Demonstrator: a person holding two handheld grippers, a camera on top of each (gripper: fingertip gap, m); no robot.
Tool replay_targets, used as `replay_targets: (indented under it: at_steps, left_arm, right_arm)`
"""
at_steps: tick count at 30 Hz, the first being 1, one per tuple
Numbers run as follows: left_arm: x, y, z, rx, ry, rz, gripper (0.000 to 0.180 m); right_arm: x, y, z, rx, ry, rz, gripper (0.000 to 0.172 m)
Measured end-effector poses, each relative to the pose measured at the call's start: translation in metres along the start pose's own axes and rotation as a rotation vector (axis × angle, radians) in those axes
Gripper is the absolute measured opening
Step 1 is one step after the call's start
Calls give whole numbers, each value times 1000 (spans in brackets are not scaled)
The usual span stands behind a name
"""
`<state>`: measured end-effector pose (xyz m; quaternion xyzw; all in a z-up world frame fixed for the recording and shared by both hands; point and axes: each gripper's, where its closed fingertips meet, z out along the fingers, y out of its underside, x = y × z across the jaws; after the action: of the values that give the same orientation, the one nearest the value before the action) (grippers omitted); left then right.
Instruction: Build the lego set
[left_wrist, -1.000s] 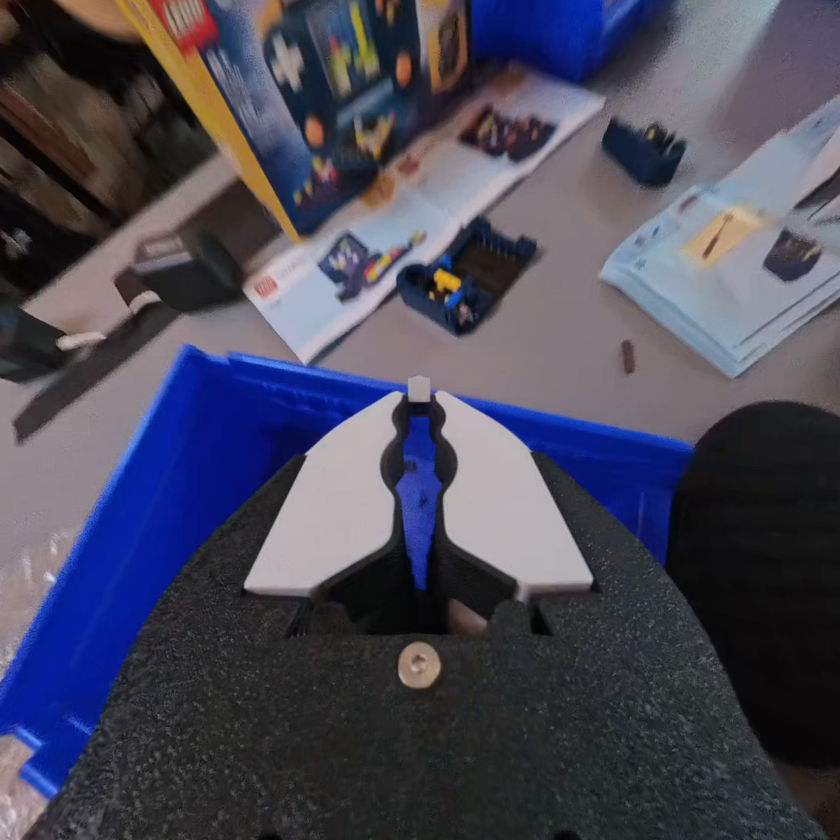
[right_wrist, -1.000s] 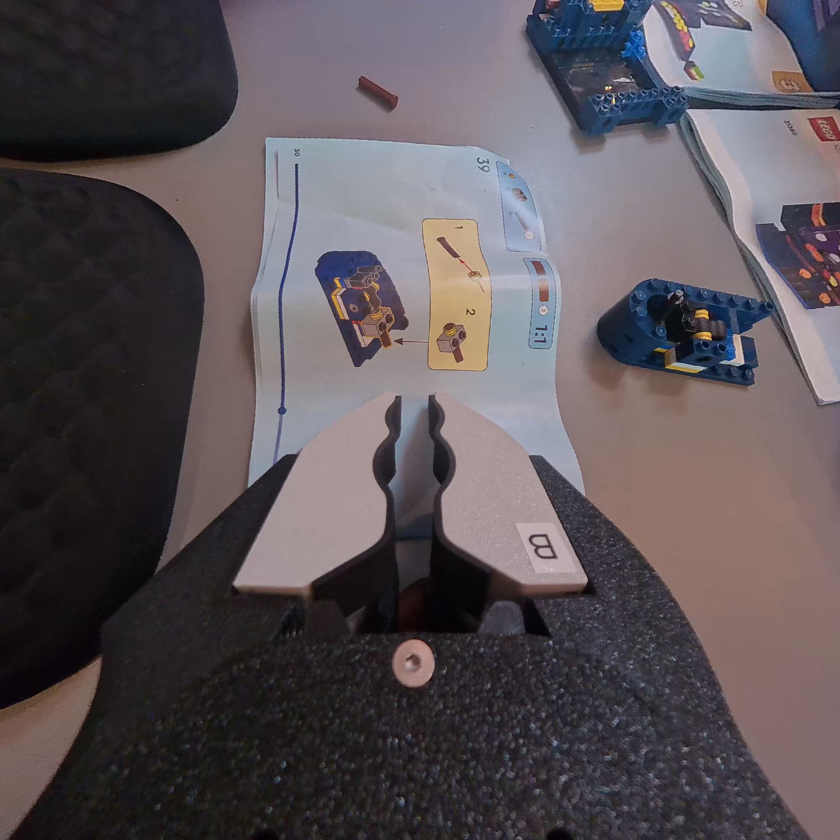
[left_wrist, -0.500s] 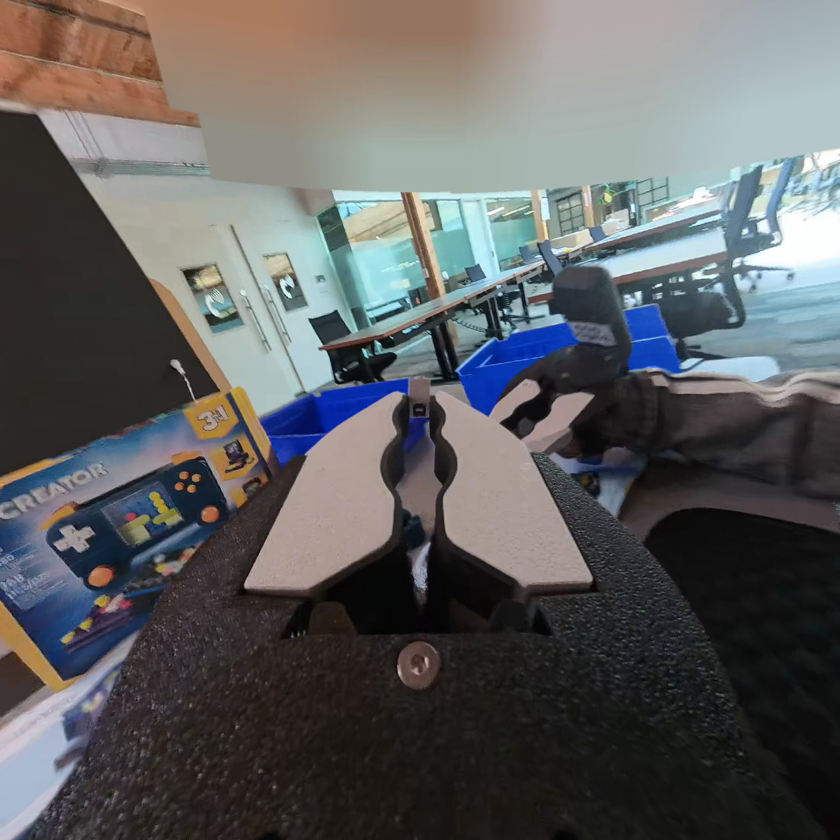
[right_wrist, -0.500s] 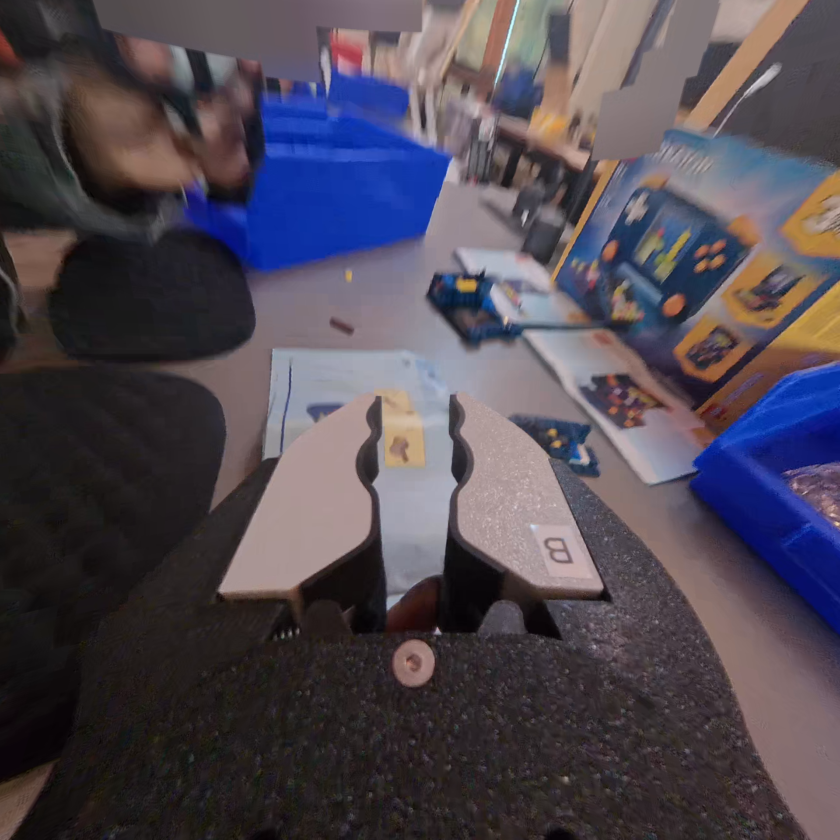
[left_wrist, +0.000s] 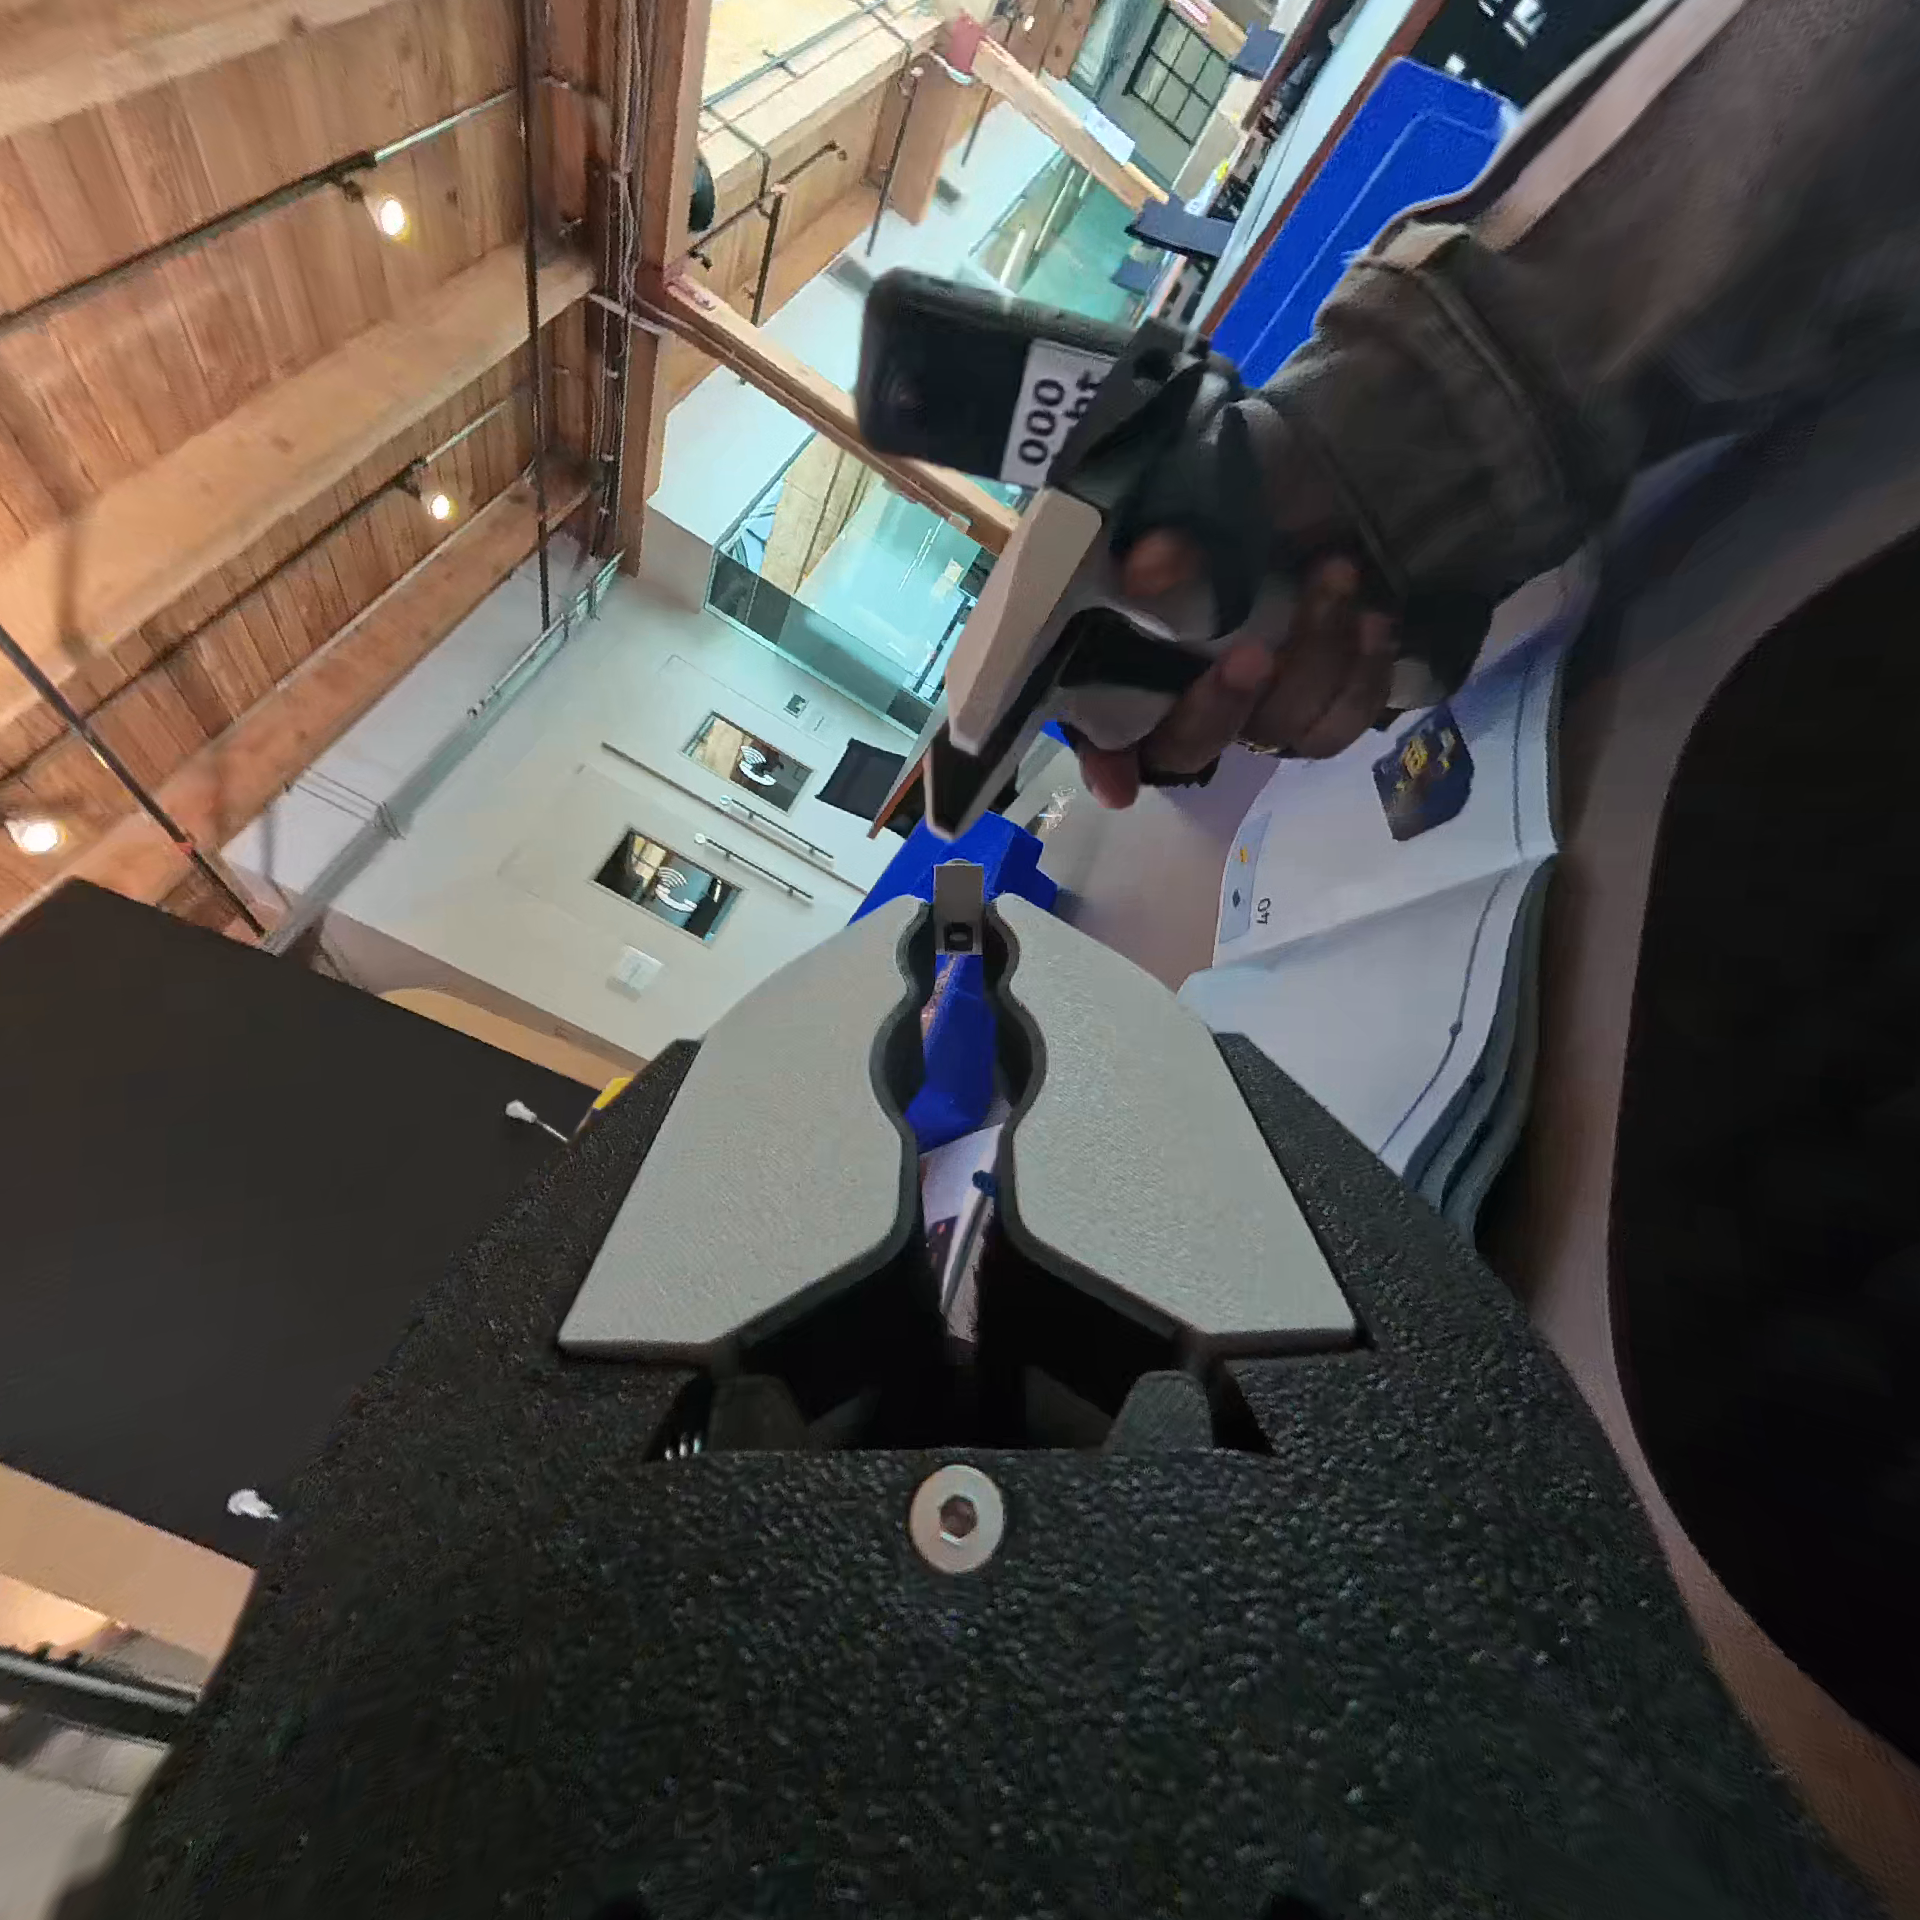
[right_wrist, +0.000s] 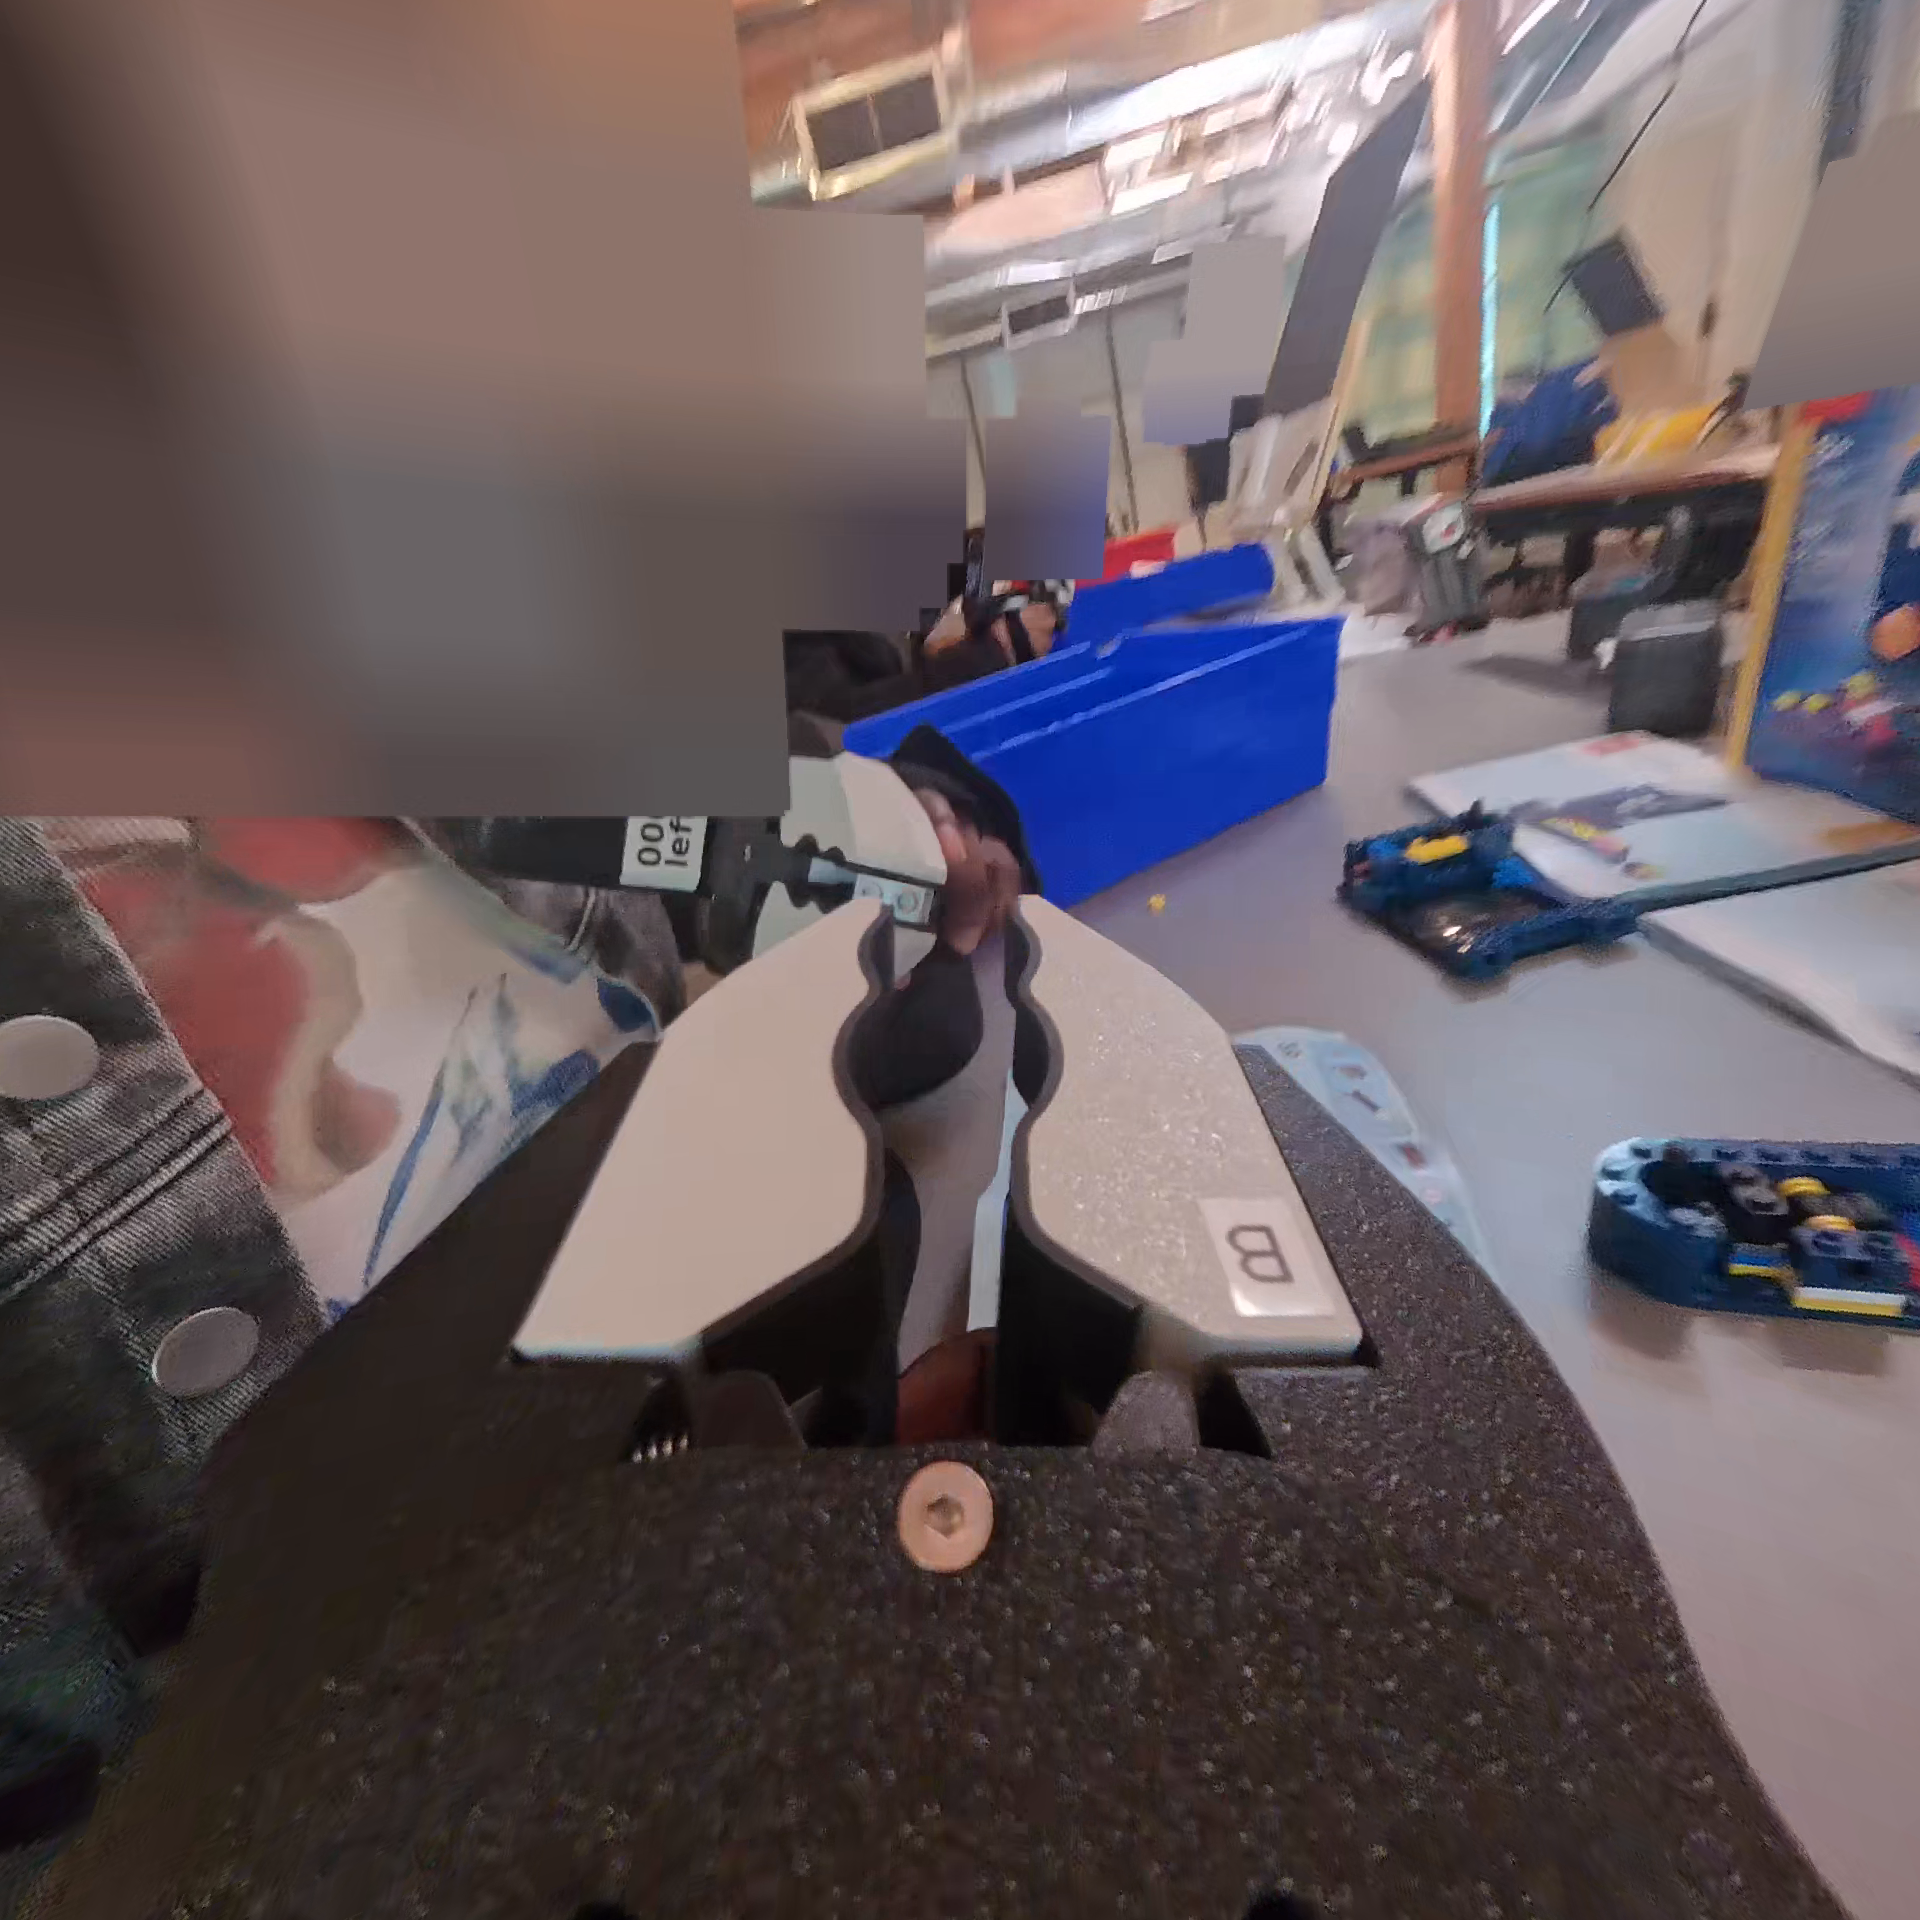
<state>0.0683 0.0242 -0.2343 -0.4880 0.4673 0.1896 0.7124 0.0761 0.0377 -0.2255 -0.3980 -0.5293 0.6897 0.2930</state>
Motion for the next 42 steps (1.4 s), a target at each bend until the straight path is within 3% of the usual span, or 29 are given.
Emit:
replay_targets:
  at_steps: [10, 26, 31, 34, 38, 42]
  left_arm:
    - [7, 18, -1, -51, 24, 16, 7]
    - [16, 31, 1, -133, 49, 69, 9]
    - [23, 45, -1, -173, 177, -139, 17]
    - [26, 49, -5, -158, 321, -424, 19]
    - [23, 40, -10, -63, 466, -805, 17]
    - [18, 41, -11, -61, 493, -931, 16]
  right_arm:
    - [1, 26, 29, -74, -28, 137, 24]
    - [11, 39, 35, -181, 94, 10, 16]
    - [16, 38, 18, -289, 180, -210, 16]
    - [25, 45, 7, -404, 267, -431, 16]
    - [23, 54, 10, -442, 238, -441, 16]
    - [20, 58, 12, -475, 230, -548, 16]
